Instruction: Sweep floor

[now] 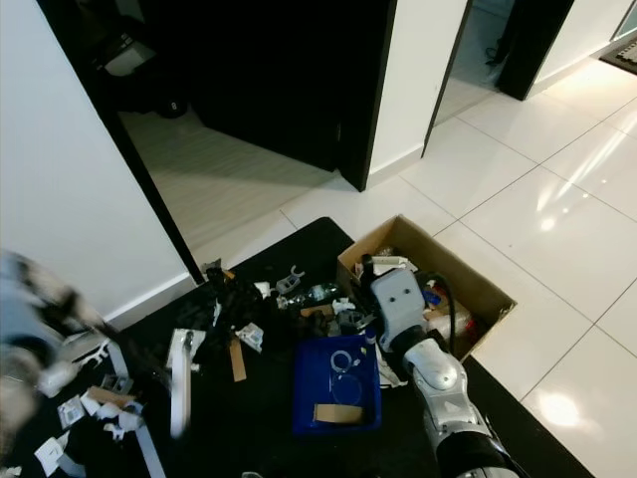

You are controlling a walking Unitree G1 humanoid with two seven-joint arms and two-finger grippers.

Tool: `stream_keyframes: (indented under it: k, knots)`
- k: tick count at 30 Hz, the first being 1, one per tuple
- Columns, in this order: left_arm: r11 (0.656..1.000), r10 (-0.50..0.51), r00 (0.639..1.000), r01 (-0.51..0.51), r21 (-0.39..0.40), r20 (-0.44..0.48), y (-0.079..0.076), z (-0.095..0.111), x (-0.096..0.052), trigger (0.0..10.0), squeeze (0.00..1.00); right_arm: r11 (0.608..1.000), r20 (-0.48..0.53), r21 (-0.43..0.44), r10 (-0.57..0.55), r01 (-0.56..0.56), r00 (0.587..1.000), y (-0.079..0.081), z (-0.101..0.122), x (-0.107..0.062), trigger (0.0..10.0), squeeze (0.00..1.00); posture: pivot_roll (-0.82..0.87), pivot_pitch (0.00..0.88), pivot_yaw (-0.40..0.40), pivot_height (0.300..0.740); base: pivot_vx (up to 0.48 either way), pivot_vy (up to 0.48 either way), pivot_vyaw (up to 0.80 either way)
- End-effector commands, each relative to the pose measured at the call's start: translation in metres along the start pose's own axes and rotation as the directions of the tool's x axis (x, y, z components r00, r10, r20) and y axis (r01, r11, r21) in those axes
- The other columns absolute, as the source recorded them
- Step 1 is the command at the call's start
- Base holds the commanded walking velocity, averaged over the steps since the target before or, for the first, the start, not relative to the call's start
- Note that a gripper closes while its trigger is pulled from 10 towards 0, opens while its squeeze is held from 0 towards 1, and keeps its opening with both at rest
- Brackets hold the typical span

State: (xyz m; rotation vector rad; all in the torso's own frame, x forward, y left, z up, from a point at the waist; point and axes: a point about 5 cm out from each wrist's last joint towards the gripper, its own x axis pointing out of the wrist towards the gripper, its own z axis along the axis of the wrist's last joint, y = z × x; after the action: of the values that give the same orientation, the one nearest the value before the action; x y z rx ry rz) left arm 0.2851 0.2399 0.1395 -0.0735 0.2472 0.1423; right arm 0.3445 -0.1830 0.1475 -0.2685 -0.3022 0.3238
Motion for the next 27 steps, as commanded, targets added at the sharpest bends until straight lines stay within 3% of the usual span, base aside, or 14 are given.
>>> stream_keyframes:
  k: [1, 7, 12, 16, 20, 24, 27]
  knots:
    - [0.998, 0.037, 0.997, -0.041, 0.054, 0.063, -0.002, 0.008, 0.001, 10.0, 0.0, 0.999, 0.057, 0.01, -0.05, 0.05, 0.997, -0.009, 0.012, 0.002, 10.0, 0.0, 0.06, 0.199, 0.094, 0.74, 0.0, 0.0, 0.0]
    - [0.996, 0.022, 0.996, -0.03, 0.09, 0.085, -0.015, 0.01, 0.007, 10.0, 0.0, 0.996, 0.095, 0.036, -0.086, 0.083, 0.992, -0.021, 0.024, 0.005, 10.0, 0.0, 0.04, 0.178, 0.089, 0.74, 0.0, 0.0, 0.0]
    - [0.991, -0.004, 0.992, -0.013, 0.136, 0.122, -0.026, 0.015, 0.011, 10.0, 0.0, 0.974, 0.122, 0.162, -0.18, 0.159, 0.976, -0.036, 0.04, 0.008, 10.0, 0.0, 0.04, 0.172, 0.088, 0.74, 0.0, 0.0, 0.0]
    - [0.992, -0.029, 0.988, 0.01, 0.122, 0.155, -0.035, 0.021, 0.012, 10.0, 0.0, 0.963, 0.167, 0.206, -0.211, 0.175, 0.963, -0.043, 0.057, 0.013, 10.0, 0.0, 0.04, 0.166, 0.085, 0.74, 0.0, 0.0, 0.0]
    - [0.994, -0.048, 0.982, 0.029, 0.105, 0.183, -0.04, 0.026, 0.012, 10.0, 0.0, 0.966, 0.209, 0.202, -0.206, 0.164, 0.956, -0.044, 0.071, 0.017, 10.0, 0.0, 0.04, 0.161, 0.08, 0.74, 0.0, 0.0, 0.0]
    - [0.993, -0.078, 0.978, 0.06, 0.097, 0.195, -0.048, 0.025, 0.011, 10.0, 0.0, 0.971, 0.286, 0.135, -0.23, 0.199, 0.93, -0.056, 0.097, 0.023, 10.0, 0.0, 0.04, 0.156, 0.074, 0.74, 0.0, 0.0, 0.0]
    - [0.993, -0.083, 0.978, 0.065, 0.095, 0.193, -0.049, 0.023, 0.011, 10.0, 0.0, 0.967, 0.301, 0.115, -0.252, 0.227, 0.92, -0.063, 0.104, 0.024, 10.0, 0.0, 0.04, 0.155, 0.072, 0.74, 0.0, 0.0, 0.0]
